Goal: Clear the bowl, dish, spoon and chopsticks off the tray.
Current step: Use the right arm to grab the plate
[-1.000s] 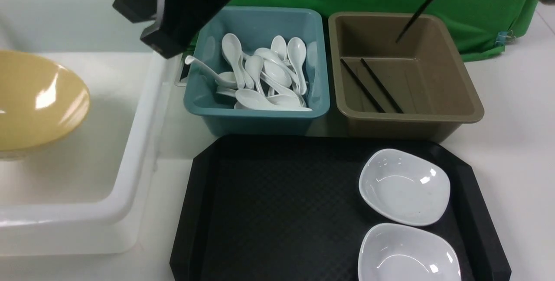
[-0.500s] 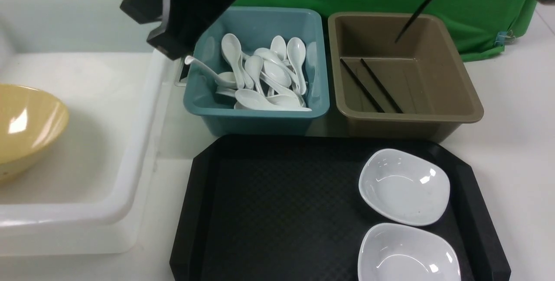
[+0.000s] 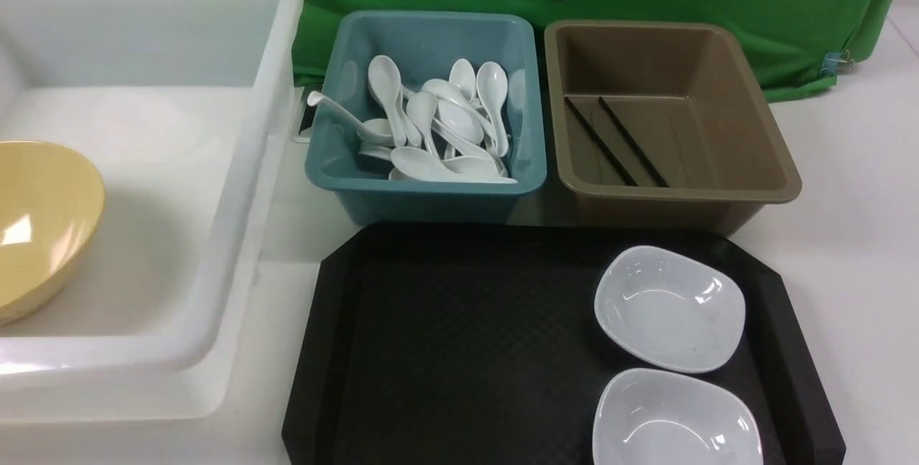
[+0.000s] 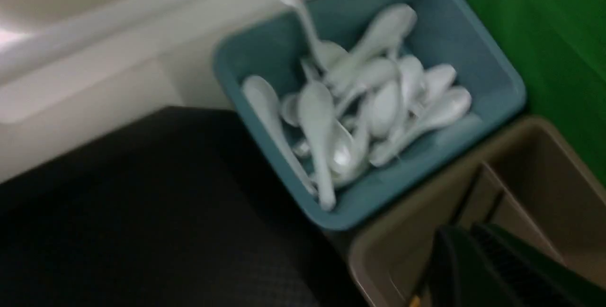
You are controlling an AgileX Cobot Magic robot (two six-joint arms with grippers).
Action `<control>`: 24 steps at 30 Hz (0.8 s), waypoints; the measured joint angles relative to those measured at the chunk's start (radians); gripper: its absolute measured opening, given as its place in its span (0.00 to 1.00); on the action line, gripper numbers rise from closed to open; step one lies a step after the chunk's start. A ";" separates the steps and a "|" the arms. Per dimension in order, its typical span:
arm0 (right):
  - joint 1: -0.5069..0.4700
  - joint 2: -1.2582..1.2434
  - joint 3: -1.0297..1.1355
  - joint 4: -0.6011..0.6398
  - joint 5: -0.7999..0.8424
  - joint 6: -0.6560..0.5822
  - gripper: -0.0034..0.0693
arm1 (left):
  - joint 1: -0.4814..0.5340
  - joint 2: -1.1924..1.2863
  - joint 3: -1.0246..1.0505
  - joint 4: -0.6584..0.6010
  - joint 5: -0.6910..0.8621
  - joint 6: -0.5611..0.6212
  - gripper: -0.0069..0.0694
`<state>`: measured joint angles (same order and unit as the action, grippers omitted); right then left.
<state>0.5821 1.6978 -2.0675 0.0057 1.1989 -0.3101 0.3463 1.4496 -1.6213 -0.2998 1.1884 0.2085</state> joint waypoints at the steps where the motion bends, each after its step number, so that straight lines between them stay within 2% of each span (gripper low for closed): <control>1: -0.031 -0.023 0.034 -0.006 0.002 0.015 0.08 | -0.072 -0.009 0.000 -0.009 0.006 0.006 0.19; 2: -0.080 -0.046 0.071 -0.006 0.004 0.033 0.08 | -0.146 -0.015 0.000 -0.016 0.008 0.009 0.15; 4: -0.176 -0.120 0.196 -0.006 0.009 0.061 0.08 | -0.371 -0.010 -0.001 -0.023 0.013 0.009 0.10; 5: -0.183 -0.127 0.207 0.000 0.010 0.061 0.08 | -0.390 -0.009 -0.001 -0.023 0.015 0.009 0.10; 6: -0.232 -0.178 0.293 0.013 0.015 0.063 0.08 | -0.527 0.012 -0.001 -0.018 0.017 0.005 0.09; 9: -0.283 -0.277 0.452 0.031 0.011 0.064 0.08 | -0.740 0.076 -0.003 0.021 0.020 -0.030 0.09; 10: -0.285 -0.284 0.462 0.032 0.011 0.064 0.08 | -0.740 0.076 -0.003 0.025 0.020 -0.030 0.09; 12: -0.296 -0.351 0.581 0.036 -0.021 0.073 0.08 | -0.859 0.145 -0.002 0.073 0.011 -0.060 0.11; 16: -0.297 -0.423 0.717 0.048 -0.056 0.085 0.08 | -0.965 0.244 -0.002 0.075 -0.021 -0.136 0.17; 19: -0.298 -0.458 0.784 0.068 -0.068 0.095 0.08 | -1.001 0.312 -0.002 0.047 -0.029 -0.131 0.22; 24: -0.284 -0.470 0.870 0.245 -0.071 -0.009 0.09 | -0.994 0.330 -0.002 0.091 -0.021 -0.142 0.24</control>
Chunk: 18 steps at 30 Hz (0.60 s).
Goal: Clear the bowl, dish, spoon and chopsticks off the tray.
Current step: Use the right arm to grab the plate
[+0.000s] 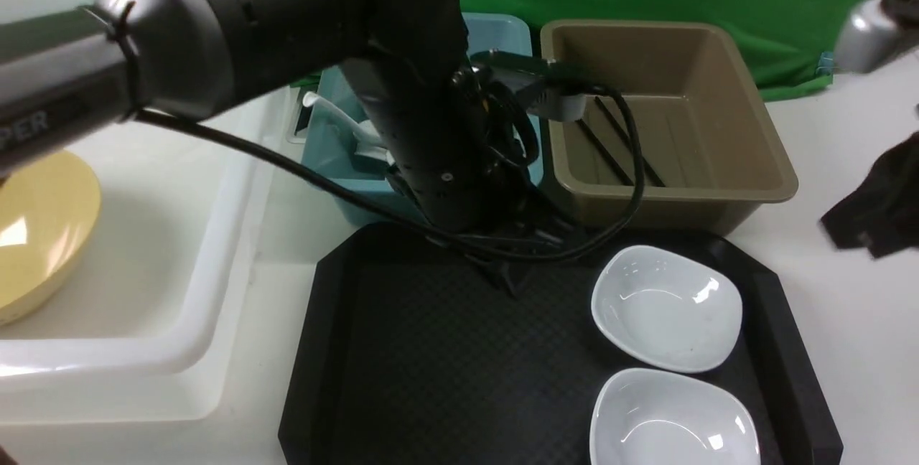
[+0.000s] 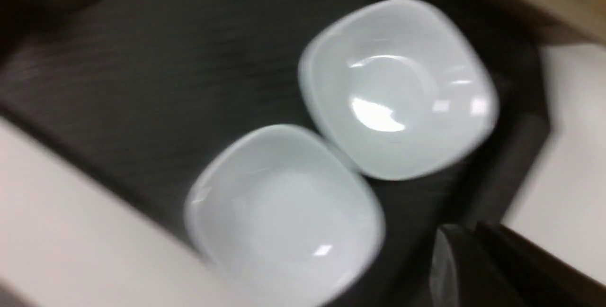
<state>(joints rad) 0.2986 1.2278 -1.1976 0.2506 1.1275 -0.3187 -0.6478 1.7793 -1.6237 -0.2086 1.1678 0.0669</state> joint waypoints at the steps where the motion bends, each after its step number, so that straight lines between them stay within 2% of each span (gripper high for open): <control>1: 0.022 0.001 0.027 0.029 -0.011 -0.017 0.10 | 0.014 -0.012 0.000 0.013 0.005 -0.009 0.22; 6: 0.237 0.056 0.177 0.030 -0.157 0.014 0.20 | 0.126 -0.112 0.008 0.019 0.038 0.005 0.11; 7: 0.307 0.093 0.210 -0.009 -0.213 0.064 0.27 | 0.152 -0.152 0.029 0.016 0.032 0.015 0.09; 9: 0.385 0.144 0.229 -0.081 -0.250 0.136 0.38 | 0.171 -0.206 0.078 0.008 0.019 0.023 0.08; 10: 0.392 0.158 0.231 -0.089 -0.256 0.146 0.42 | 0.171 -0.206 0.078 0.008 0.017 0.026 0.08; 12: 0.464 0.250 0.235 -0.183 -0.283 0.275 0.65 | 0.176 -0.284 0.189 -0.037 -0.009 0.101 0.08; 13: 0.483 0.283 0.235 -0.207 -0.291 0.326 0.73 | 0.176 -0.308 0.233 -0.071 -0.024 0.147 0.08; 16: 0.504 0.348 0.237 -0.229 -0.317 0.385 0.87 | 0.176 -0.364 0.328 -0.154 -0.073 0.260 0.09; 17: 0.514 0.378 0.237 -0.234 -0.340 0.409 0.90 | 0.176 -0.394 0.389 -0.195 -0.098 0.315 0.09; 18: 0.517 0.382 0.237 -0.236 -0.343 0.414 0.90 | 0.176 -0.399 0.396 -0.202 -0.101 0.322 0.09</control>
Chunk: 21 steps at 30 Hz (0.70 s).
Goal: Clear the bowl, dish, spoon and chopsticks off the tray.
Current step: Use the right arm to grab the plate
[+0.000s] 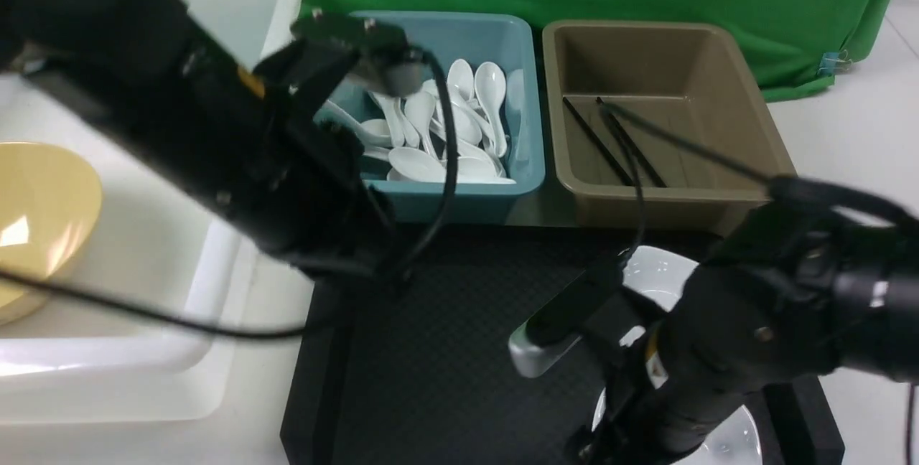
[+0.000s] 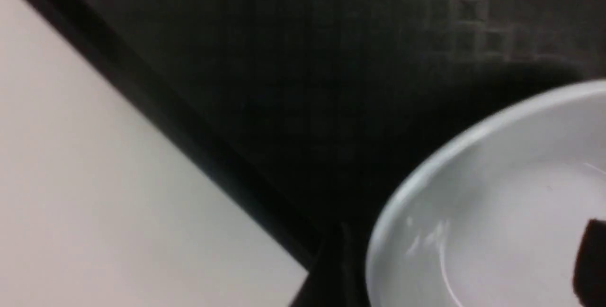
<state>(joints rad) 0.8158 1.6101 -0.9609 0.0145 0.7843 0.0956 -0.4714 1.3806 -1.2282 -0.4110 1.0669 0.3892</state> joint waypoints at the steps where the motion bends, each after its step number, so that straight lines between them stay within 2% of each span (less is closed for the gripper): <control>1: 0.002 0.014 0.000 -0.001 -0.014 0.010 0.90 | 0.000 -0.015 0.026 -0.010 -0.008 0.024 0.09; 5: 0.009 0.079 0.000 -0.025 -0.049 0.089 0.83 | 0.000 -0.073 0.121 0.007 -0.017 0.085 0.09; 8: 0.009 0.125 0.000 -0.040 -0.053 0.131 0.67 | 0.000 -0.102 0.156 0.051 -0.017 0.076 0.09; 9: 0.009 0.129 -0.001 -0.044 -0.051 0.133 0.62 | 0.000 -0.104 0.157 0.060 -0.020 0.066 0.09; 11: 0.010 0.129 -0.001 -0.046 -0.042 0.138 0.43 | 0.000 -0.116 0.157 0.085 -0.031 0.021 0.09; 15: 0.010 0.107 -0.002 -0.038 -0.038 0.105 0.39 | 0.000 -0.129 0.157 0.133 -0.041 -0.049 0.09; 19: 0.010 0.051 -0.017 0.038 -0.002 0.061 0.30 | 0.015 -0.149 0.157 0.190 -0.042 -0.124 0.09; 21: 0.010 -0.027 -0.068 0.104 0.059 0.033 0.15 | 0.059 -0.172 0.157 0.208 -0.044 -0.166 0.09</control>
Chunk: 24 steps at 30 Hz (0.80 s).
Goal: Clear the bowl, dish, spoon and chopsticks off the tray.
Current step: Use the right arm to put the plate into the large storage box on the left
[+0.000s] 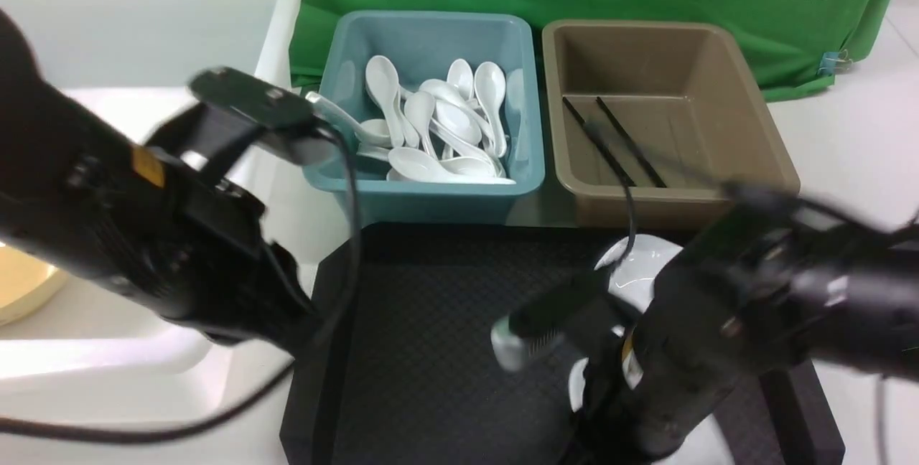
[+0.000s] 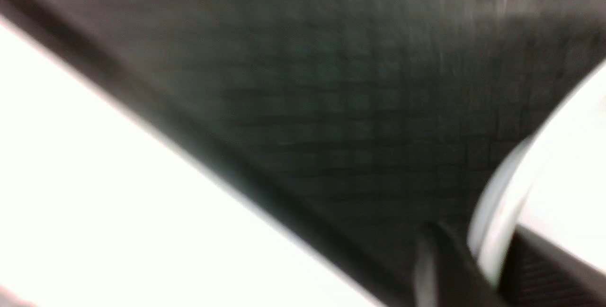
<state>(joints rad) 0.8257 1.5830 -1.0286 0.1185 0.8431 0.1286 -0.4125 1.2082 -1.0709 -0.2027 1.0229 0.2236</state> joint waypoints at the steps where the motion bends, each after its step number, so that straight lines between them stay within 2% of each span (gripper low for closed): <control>1: 0.000 -0.013 -0.011 0.006 0.008 0.000 0.13 | 0.005 -0.002 0.000 0.001 0.000 -0.005 0.09; 2: 0.000 -0.050 -0.047 0.030 0.031 -0.008 0.10 | 0.041 -0.017 -0.007 0.004 0.000 -0.013 0.09; 6: 0.001 -0.123 -0.218 0.051 0.074 -0.056 0.09 | 0.182 -0.056 -0.043 0.003 0.001 -0.018 0.09; 11: 0.001 -0.047 -0.576 0.053 0.066 -0.185 0.09 | 0.397 -0.085 -0.097 -0.029 0.002 -0.030 0.09; 12: 0.001 -0.040 -0.593 0.054 0.066 -0.185 0.09 | 0.417 -0.088 -0.100 -0.032 0.002 -0.034 0.09; 14: 0.001 0.085 -0.831 0.113 0.057 -0.269 0.09 | 0.538 -0.097 -0.109 -0.078 0.006 -0.039 0.09; 15: 0.001 0.096 -0.848 0.131 0.057 -0.284 0.09 | 0.558 -0.096 -0.109 -0.086 0.006 -0.039 0.09; 17: 0.001 0.242 -1.044 0.277 0.073 -0.379 0.09 | 0.679 -0.098 -0.109 -0.119 0.053 -0.041 0.09; 18: 0.001 0.254 -1.058 0.290 0.075 -0.386 0.09 | 0.696 -0.098 -0.109 -0.120 0.056 -0.041 0.09; 19: 0.003 0.350 -1.162 0.381 0.098 -0.433 0.09 | 0.745 -0.098 -0.109 -0.123 0.081 -0.041 0.09; 20: 0.007 0.409 -1.222 0.416 0.110 -0.449 0.09 | 0.783 -0.099 -0.109 -0.124 0.093 -0.042 0.09; 24: 0.037 0.595 -1.394 0.451 0.144 -0.478 0.09 | 0.889 -0.113 -0.109 -0.124 0.096 -0.056 0.09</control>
<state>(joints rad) 0.8629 2.1783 -2.4221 0.5696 0.9872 -0.3498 0.4770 1.0950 -1.1800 -0.3268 1.1185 0.1675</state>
